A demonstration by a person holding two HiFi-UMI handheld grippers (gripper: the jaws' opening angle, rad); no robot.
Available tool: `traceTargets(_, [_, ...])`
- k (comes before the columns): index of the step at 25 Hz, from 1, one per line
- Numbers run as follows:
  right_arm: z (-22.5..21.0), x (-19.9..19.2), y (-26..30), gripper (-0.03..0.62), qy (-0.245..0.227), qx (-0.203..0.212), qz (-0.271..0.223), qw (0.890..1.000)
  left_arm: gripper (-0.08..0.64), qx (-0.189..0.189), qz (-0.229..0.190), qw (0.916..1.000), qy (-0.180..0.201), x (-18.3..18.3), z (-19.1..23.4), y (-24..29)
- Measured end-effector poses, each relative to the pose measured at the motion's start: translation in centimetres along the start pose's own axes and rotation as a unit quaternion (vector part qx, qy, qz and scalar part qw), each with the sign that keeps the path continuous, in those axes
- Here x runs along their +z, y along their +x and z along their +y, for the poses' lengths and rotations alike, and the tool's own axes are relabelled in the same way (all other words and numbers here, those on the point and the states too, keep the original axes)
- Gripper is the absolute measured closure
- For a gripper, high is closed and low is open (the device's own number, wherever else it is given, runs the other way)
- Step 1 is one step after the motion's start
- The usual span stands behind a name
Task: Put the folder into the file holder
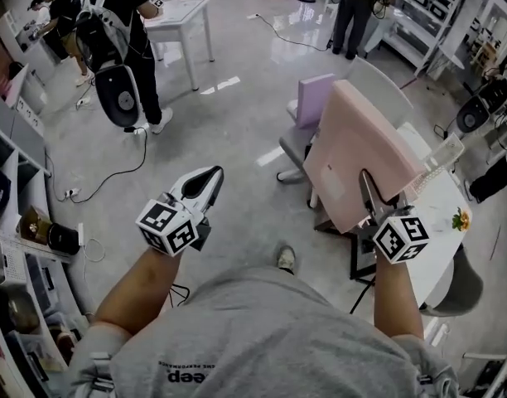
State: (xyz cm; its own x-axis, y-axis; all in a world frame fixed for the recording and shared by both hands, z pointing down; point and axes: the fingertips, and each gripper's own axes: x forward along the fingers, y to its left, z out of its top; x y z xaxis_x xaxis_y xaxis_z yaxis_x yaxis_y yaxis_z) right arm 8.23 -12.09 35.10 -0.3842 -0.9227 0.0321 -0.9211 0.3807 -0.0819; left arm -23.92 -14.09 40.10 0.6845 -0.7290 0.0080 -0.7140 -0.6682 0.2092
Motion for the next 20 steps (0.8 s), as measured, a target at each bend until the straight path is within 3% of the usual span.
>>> traceTargets(11, [-13.5, 2.4, 15.2, 0.472, 0.006, 0.088, 0.003, 0.996, 0.5, 0.073, -0.018, 0.9972, -0.005, 2.1, 4.7, 16.6])
traceTargets(20, [-14.6, 2.3, 22.3, 0.472, 0.014, 0.07, 0.004, 0.997, 0.5, 0.059, -0.017, 0.9981, -0.012, 3.2, 11.2, 21.3])
